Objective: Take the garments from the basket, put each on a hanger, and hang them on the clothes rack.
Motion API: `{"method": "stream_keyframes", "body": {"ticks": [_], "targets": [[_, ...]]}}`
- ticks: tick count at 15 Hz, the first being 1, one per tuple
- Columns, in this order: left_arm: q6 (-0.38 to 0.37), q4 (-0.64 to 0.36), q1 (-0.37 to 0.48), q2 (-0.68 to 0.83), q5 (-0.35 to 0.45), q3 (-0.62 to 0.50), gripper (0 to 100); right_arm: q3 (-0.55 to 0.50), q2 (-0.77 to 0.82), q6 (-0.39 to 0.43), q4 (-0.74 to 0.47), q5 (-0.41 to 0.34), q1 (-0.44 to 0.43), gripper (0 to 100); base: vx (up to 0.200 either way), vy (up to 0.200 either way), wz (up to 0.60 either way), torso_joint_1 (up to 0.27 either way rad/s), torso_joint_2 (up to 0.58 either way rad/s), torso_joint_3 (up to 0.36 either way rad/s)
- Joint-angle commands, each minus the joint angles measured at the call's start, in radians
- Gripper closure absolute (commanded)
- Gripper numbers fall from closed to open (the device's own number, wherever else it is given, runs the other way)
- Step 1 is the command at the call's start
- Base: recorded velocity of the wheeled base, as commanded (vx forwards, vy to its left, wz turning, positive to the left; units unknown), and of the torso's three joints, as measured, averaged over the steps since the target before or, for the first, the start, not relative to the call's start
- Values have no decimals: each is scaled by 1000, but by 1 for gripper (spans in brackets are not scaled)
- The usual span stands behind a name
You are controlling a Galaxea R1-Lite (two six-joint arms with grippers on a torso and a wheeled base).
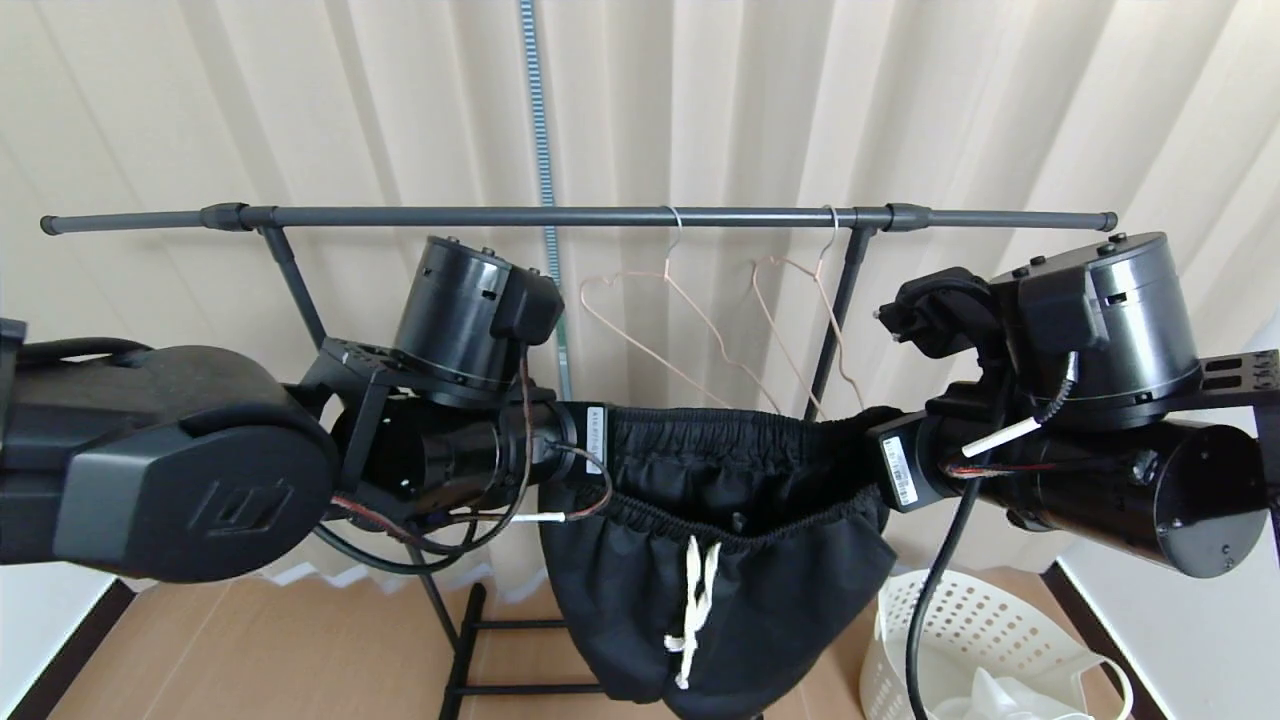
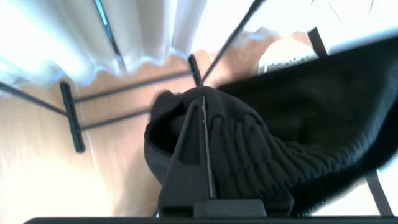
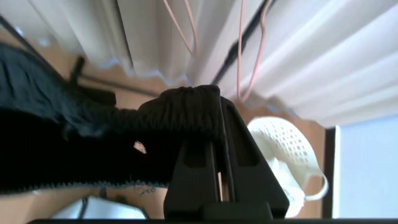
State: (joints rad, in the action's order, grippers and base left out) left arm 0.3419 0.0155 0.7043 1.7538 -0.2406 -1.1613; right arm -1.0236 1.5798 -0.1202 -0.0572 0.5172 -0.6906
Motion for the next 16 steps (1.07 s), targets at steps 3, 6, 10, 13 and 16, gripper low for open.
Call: {"method": "stream_keyframes", "body": {"ticks": [3,6,10,13,16], "targets": [[-21,0,-8,92,-31,-121,100,13,-17,2,-38,-3,-4,100,0,0,0,0,0,0],[-26,-6,-5,105,-39,-198,100,19,-9,4,-58,-9,-4,0,0,0,0,0,0,0],[-50,-2,0,115,-39,-271,100,80,-12,80,-50,-40,-4,0,0,0,0,0,0,0],[-50,-3,17,115,-40,-321,100,135,-27,120,-47,-158,-36,0,0,0,0,0,0,0],[-50,-2,20,110,-42,-327,100,180,-40,155,-42,-298,-70,0,0,0,0,0,0,0]]}}
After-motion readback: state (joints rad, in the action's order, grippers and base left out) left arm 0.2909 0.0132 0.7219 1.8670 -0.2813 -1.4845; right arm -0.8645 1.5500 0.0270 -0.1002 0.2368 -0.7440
